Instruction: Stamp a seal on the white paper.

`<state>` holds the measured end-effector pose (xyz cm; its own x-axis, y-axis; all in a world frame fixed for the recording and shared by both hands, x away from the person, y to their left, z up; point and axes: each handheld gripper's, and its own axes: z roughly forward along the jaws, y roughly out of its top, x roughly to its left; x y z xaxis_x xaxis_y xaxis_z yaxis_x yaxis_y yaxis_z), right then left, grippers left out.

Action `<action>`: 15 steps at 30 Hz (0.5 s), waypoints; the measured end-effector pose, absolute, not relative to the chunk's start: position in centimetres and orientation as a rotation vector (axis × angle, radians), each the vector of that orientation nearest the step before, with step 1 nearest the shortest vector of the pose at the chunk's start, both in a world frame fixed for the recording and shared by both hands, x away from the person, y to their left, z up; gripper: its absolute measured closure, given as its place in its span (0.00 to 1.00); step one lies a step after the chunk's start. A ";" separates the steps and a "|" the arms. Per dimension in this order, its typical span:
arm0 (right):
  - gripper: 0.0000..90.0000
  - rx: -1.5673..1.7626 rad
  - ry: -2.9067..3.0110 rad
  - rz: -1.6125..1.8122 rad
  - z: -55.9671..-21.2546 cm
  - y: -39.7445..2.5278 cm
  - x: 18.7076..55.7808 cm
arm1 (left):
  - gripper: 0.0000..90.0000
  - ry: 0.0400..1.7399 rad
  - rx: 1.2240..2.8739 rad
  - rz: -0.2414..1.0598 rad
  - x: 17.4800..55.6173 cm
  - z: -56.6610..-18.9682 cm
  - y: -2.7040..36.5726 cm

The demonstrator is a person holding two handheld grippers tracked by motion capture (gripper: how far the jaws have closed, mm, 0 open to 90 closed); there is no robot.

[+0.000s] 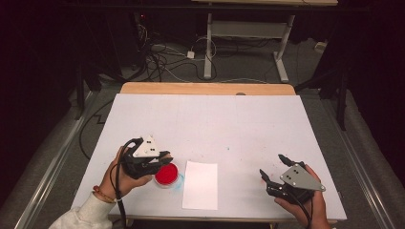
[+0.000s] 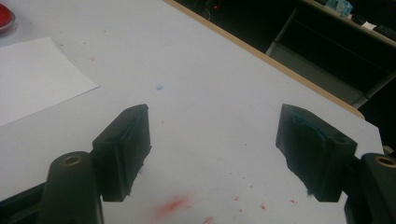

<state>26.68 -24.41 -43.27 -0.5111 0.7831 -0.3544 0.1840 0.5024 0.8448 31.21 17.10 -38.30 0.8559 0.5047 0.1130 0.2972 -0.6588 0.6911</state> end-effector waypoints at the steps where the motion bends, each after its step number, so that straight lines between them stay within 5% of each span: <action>1: 0.29 0.792 1.980 0.991 -43.3 -24.4 26.7 | 0.82 0.570 2.333 0.381 31.2 -38.3 16.8; 15: 0.29 0.785 1.994 0.986 -43.4 -24.3 26.7 | 0.82 0.459 2.420 0.310 31.5 -39.5 12.6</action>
